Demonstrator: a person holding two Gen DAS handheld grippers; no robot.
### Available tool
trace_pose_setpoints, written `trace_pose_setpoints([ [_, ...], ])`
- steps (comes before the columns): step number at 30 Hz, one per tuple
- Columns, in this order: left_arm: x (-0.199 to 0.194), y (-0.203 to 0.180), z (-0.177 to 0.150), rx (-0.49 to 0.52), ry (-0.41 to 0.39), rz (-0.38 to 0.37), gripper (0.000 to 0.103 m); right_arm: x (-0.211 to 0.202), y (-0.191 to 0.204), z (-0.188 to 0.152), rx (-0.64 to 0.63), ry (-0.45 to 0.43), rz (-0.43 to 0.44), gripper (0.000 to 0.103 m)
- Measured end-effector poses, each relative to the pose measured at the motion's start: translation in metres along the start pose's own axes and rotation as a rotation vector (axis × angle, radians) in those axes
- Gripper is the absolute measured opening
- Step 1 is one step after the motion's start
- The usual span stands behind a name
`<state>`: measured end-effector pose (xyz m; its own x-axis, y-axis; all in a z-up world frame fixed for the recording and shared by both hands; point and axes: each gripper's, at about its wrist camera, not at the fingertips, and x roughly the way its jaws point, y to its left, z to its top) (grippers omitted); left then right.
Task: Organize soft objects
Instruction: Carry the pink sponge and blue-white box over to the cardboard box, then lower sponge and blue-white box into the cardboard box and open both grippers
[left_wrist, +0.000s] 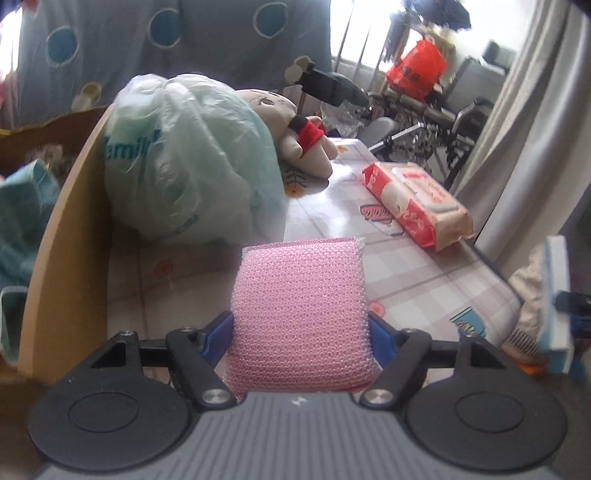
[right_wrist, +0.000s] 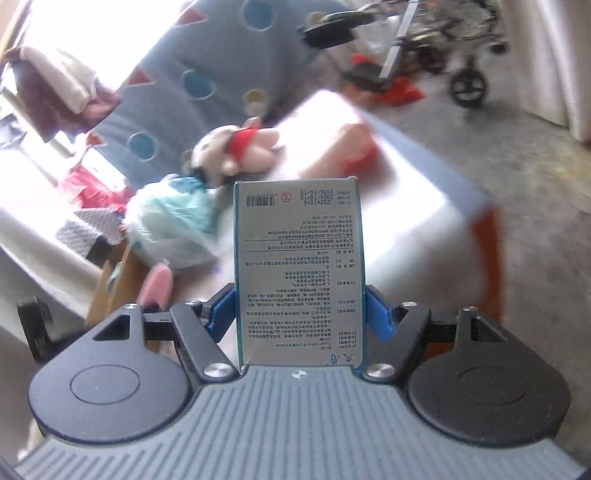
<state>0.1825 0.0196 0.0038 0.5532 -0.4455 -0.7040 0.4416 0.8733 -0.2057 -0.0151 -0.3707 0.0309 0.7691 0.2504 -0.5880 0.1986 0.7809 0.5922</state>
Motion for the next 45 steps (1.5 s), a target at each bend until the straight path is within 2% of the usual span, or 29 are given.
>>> trace_pose_setpoints([
  [3, -0.027, 0.011, -0.002, -0.058, -0.050, -0.023, 0.076, 0.030, 0.036, 0.023, 0.015, 0.057, 0.119, 0.072],
  [6, -0.070, 0.026, 0.004, -0.082, -0.145, -0.011, 0.076, 0.062, 0.086, 0.039, -0.041, 0.129, 0.214, 0.072],
  [9, -0.110, 0.054, 0.012, -0.087, -0.215, 0.061, 0.076, 0.088, 0.144, 0.046, -0.145, 0.169, 0.272, 0.072],
  [12, -0.132, 0.091, 0.018, -0.077, -0.222, 0.194, 0.076, 0.124, 0.205, 0.056, -0.181, 0.234, 0.348, 0.072],
  [16, -0.111, 0.141, 0.033, -0.028, -0.079, 0.322, 0.077, 0.171, 0.289, 0.054, -0.278, 0.299, 0.411, 0.072],
  [19, -0.068, 0.168, 0.043, -0.021, 0.047, 0.354, 0.079, 0.205, 0.333, 0.050, -0.320, 0.341, 0.417, 0.072],
  [22, -0.025, 0.190, 0.043, -0.058, 0.202, 0.342, 0.084, 0.233, 0.358, 0.039, -0.359, 0.374, 0.388, 0.072],
  [24, -0.012, 0.204, 0.040, -0.110, 0.292, 0.298, 0.089, 0.245, 0.374, 0.035, -0.391, 0.380, 0.361, 0.072],
  [26, -0.014, 0.215, 0.035, -0.162, 0.327, 0.229, 0.095, 0.258, 0.380, 0.034, -0.396, 0.407, 0.368, 0.072],
  [29, -0.034, 0.228, 0.035, -0.221, 0.302, 0.181, 0.093, 0.270, 0.388, 0.032, -0.423, 0.424, 0.362, 0.072],
  [30, -0.040, 0.232, 0.036, -0.226, 0.284, 0.178, 0.083, 0.271, 0.389, 0.031, -0.438, 0.421, 0.360, 0.072],
  [31, -0.043, 0.234, 0.039, -0.210, 0.272, 0.178, 0.063, 0.271, 0.391, 0.031, -0.450, 0.416, 0.359, 0.072],
  [33, -0.036, 0.233, 0.046, -0.178, 0.296, 0.195, 0.043, 0.276, 0.392, 0.030, -0.479, 0.407, 0.347, 0.072],
  [35, -0.019, 0.233, 0.051, -0.155, 0.350, 0.170, 0.037, 0.283, 0.393, 0.029, -0.508, 0.403, 0.324, 0.072],
  [37, 0.006, 0.231, 0.051, -0.117, 0.428, 0.161, 0.038, 0.291, 0.397, 0.029, -0.527, 0.401, 0.312, 0.072],
  [41, 0.026, 0.238, 0.058, -0.119, 0.502, 0.140, 0.041, 0.300, 0.408, 0.026, -0.592, 0.391, 0.267, 0.072],
  [42, 0.027, 0.239, 0.058, -0.105, 0.512, 0.131, 0.052, 0.303, 0.411, 0.025, -0.600, 0.392, 0.258, 0.072],
  [43, 0.026, 0.242, 0.056, -0.113, 0.510, 0.133, 0.056, 0.306, 0.414, 0.024, -0.610, 0.396, 0.248, 0.072],
  [45, 0.019, 0.248, 0.056, -0.139, 0.488, 0.142, 0.056, 0.312, 0.423, 0.020, -0.654, 0.401, 0.222, 0.072],
])
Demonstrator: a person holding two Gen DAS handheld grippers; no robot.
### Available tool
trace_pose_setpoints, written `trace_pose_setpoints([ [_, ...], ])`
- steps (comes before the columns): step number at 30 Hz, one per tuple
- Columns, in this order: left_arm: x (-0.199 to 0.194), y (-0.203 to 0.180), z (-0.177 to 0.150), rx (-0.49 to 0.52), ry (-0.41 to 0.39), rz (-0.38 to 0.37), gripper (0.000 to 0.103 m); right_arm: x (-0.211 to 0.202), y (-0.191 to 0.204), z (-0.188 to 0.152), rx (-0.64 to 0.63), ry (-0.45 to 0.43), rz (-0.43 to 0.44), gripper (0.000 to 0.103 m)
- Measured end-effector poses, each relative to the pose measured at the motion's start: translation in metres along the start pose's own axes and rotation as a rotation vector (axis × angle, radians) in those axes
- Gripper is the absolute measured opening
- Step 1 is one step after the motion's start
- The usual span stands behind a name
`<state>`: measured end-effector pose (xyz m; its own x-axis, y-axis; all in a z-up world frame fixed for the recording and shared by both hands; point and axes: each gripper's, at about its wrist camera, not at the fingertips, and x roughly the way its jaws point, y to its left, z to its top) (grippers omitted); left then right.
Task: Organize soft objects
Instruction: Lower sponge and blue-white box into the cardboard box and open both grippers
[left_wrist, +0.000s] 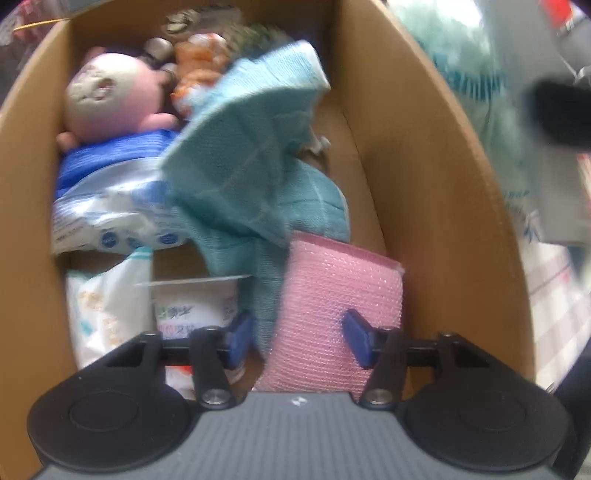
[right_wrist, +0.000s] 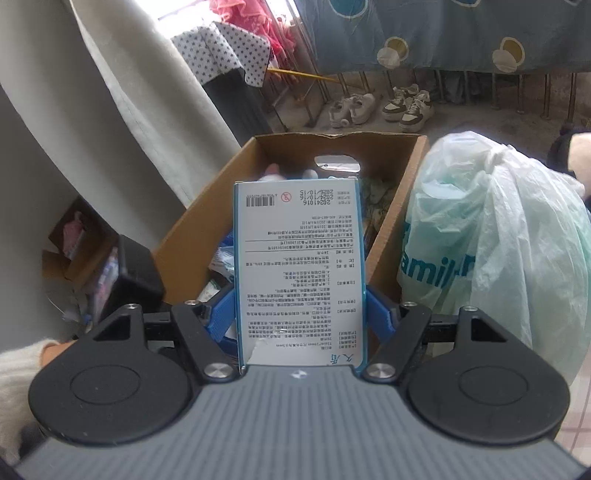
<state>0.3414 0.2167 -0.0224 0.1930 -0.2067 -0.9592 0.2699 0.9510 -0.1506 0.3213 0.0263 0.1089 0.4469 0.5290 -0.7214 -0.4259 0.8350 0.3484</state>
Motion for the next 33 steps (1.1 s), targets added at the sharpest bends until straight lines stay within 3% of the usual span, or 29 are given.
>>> trace_pose_setpoints([
  [3, -0.038, 0.012, -0.022, -0.086, -0.122, -0.009, 0.063, 0.021, 0.017, 0.013, -0.079, 0.040, -0.071, 0.072],
  [7, -0.081, 0.010, -0.056, -0.044, -0.242, 0.086, 0.065, 0.066, 0.048, 0.028, -0.270, 0.100, -0.242, 0.073],
  [8, -0.088, 0.010, -0.061, -0.047, -0.252, 0.094, 0.065, 0.080, 0.052, 0.031, -0.286, 0.129, -0.297, 0.077],
  [9, -0.093, 0.011, -0.065, -0.057, -0.260, 0.087, 0.066, 0.095, 0.051, 0.035, -0.262, 0.167, -0.332, 0.092],
  [12, -0.106, 0.015, -0.072, -0.090, -0.280, 0.049, 0.073, 0.113, 0.056, 0.044, -0.221, 0.205, -0.392, 0.099],
  [17, -0.123, 0.024, -0.080, -0.117, -0.329, 0.061, 0.073, 0.119, 0.076, 0.031, -0.278, 0.344, -0.298, 0.099],
  [22, -0.130, 0.035, -0.085, -0.147, -0.363, 0.048, 0.073, 0.109, 0.088, 0.029, -0.400, 0.314, -0.328, 0.099],
  [23, -0.130, 0.035, -0.087, -0.145, -0.365, 0.049, 0.073, 0.105, 0.087, 0.032, -0.401, 0.293, -0.336, 0.097],
  [26, -0.126, 0.037, -0.094, -0.153, -0.357, 0.032, 0.073, 0.112, 0.083, 0.034, -0.439, 0.340, -0.309, 0.038],
  [30, -0.117, 0.044, -0.099, -0.183, -0.335, 0.002, 0.073, 0.154, 0.081, 0.013, -0.559, 0.419, -0.353, 0.030],
  [32, -0.112, 0.049, -0.102, -0.193, -0.330, -0.002, 0.073, 0.168, 0.078, 0.013, -0.511, 0.416, -0.322, 0.032],
  [33, -0.110, 0.052, -0.103, -0.200, -0.326, 0.000, 0.072, 0.176, 0.075, 0.012, -0.479, 0.426, -0.313, 0.038],
])
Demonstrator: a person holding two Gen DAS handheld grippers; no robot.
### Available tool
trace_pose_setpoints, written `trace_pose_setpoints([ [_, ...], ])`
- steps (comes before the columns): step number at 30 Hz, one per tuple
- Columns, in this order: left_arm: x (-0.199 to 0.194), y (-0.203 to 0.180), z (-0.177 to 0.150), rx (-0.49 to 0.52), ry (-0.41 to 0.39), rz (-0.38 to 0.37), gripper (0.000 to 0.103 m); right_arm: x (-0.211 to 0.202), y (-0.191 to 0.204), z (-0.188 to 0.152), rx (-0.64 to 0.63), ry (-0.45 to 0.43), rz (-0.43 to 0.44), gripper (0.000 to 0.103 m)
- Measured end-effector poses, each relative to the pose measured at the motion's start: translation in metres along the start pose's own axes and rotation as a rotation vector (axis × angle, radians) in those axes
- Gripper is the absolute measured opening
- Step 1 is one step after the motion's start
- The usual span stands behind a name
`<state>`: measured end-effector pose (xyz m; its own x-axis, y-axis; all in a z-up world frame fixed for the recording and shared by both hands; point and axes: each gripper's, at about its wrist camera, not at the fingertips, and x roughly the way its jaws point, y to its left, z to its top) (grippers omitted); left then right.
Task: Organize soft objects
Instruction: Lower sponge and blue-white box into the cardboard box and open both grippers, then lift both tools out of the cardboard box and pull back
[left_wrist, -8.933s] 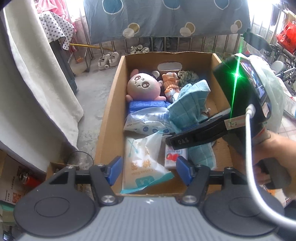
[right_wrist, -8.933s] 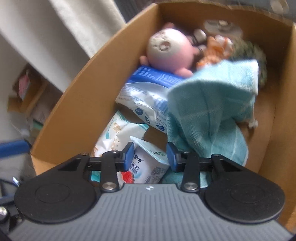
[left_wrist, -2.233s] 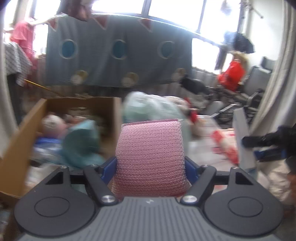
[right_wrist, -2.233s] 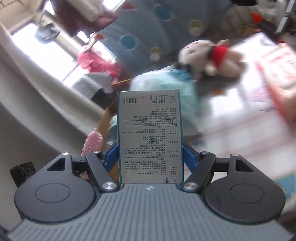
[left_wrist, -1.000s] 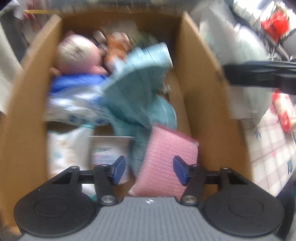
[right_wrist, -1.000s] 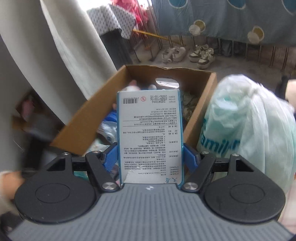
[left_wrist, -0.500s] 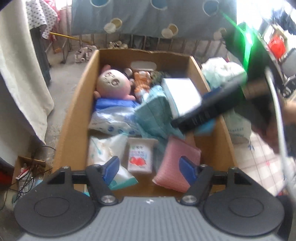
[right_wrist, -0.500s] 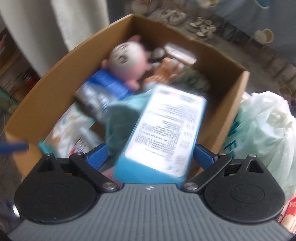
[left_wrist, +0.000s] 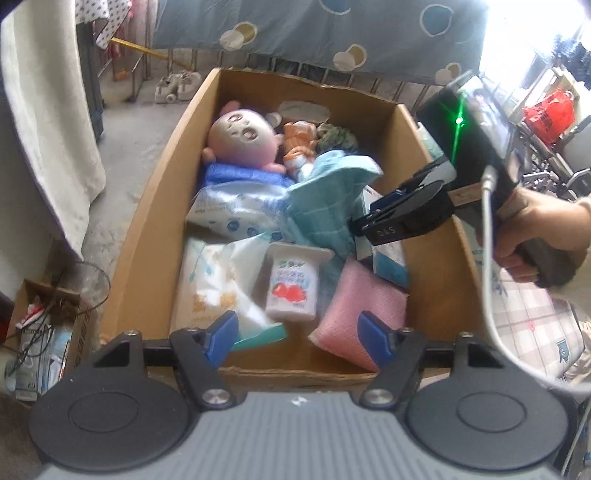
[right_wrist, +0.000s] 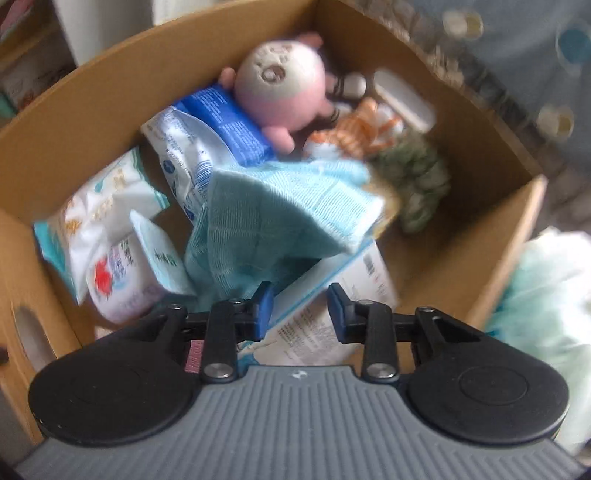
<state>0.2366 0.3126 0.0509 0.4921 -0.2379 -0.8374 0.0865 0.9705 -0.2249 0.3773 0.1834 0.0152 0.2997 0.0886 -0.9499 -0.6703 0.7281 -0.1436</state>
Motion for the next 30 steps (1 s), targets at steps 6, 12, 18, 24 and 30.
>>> trace_pose_setpoints([
  [6, 0.008, 0.012, -0.007, -0.027, 0.007, 0.022, 0.072, 0.015, 0.011, 0.001, -0.055, -0.006, -0.061, 0.064],
  [12, 0.026, -0.004, -0.004, 0.053, 0.000, 0.036, 0.073, -0.006, 0.009, -0.007, -0.027, -0.086, -0.029, 0.064],
  [18, 0.038, -0.023, -0.023, 0.137, 0.012, 0.103, 0.075, -0.061, -0.007, -0.027, 0.012, -0.204, -0.029, 0.082],
  [24, 0.039, -0.022, -0.026, 0.144, 0.020, 0.102, 0.075, -0.070, 0.002, -0.055, -0.111, -0.196, -0.099, 0.083],
  [30, 0.034, -0.024, -0.031, 0.128, 0.036, 0.113, 0.075, -0.077, 0.003, -0.069, -0.158, -0.196, -0.114, 0.083],
])
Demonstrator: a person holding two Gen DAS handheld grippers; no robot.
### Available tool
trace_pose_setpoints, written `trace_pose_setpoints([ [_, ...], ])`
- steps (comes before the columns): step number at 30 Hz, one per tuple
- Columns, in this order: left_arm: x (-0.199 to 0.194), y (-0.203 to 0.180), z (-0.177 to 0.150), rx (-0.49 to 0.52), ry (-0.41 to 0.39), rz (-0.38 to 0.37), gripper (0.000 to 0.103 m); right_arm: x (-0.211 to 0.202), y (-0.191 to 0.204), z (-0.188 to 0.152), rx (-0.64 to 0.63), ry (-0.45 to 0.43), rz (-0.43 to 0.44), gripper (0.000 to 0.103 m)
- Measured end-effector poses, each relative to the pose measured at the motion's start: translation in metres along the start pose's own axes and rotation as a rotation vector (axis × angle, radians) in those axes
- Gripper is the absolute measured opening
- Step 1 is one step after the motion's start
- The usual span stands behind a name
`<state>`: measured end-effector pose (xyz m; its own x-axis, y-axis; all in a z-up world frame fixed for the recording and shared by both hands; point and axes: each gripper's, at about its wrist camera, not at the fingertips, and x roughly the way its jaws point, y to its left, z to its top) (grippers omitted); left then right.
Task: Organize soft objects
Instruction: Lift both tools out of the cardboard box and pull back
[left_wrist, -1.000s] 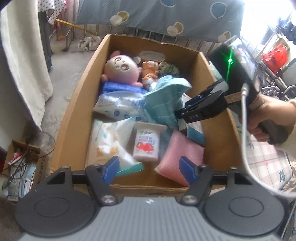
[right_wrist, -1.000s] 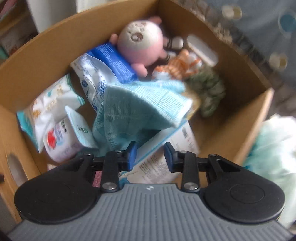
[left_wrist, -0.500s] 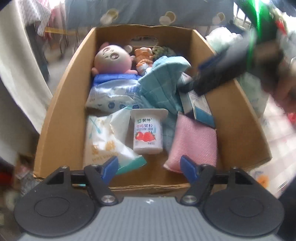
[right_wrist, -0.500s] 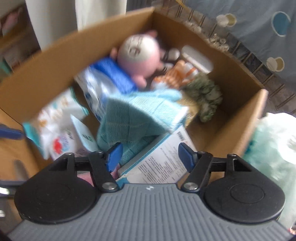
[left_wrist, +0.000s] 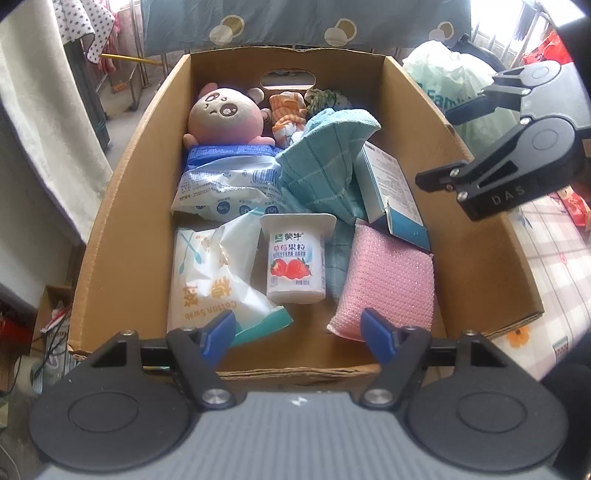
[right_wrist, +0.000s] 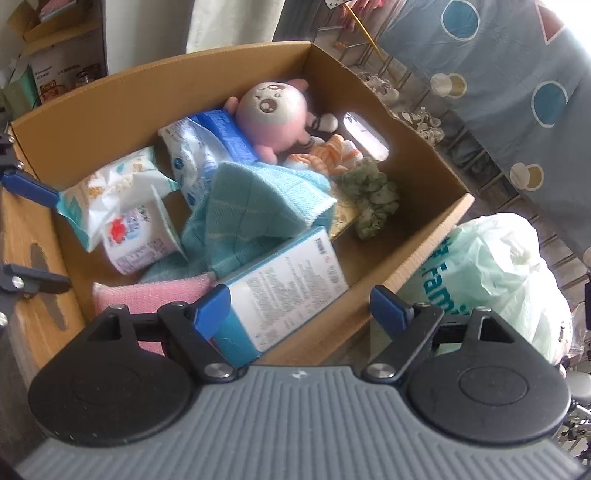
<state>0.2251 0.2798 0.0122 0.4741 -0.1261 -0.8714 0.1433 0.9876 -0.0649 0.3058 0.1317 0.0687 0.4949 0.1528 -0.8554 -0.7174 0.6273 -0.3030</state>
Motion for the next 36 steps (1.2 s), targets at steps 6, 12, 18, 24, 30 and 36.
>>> trace_pose_setpoints([
  [6, -0.003, 0.002, -0.003, 0.000, 0.033, -0.021, 0.075, 0.006, -0.020, 0.007, 0.004, -0.003, -0.012, 0.082],
  [12, -0.005, 0.002, 0.009, 0.024, 0.056, -0.055, 0.058, 0.017, -0.030, 0.019, 0.026, -0.006, 0.124, 0.081],
  [18, -0.003, -0.006, 0.016, 0.061, 0.039, -0.051, 0.050, 0.037, -0.020, 0.026, -0.064, 0.020, 0.157, 0.070],
  [24, -0.010, -0.003, 0.033, 0.076, -0.009, -0.025, 0.040, 0.074, -0.012, 0.027, -0.125, 0.129, 0.097, 0.038],
  [30, -0.014, 0.000, 0.077, 0.102, -0.082, 0.006, 0.040, 0.090, -0.006, 0.021, -0.225, 0.132, -0.021, 0.040],
  [36, 0.015, -0.007, 0.119, 0.119, -0.051, -0.008, 0.040, 0.099, 0.005, 0.018, -0.275, 0.149, -0.059, 0.040],
])
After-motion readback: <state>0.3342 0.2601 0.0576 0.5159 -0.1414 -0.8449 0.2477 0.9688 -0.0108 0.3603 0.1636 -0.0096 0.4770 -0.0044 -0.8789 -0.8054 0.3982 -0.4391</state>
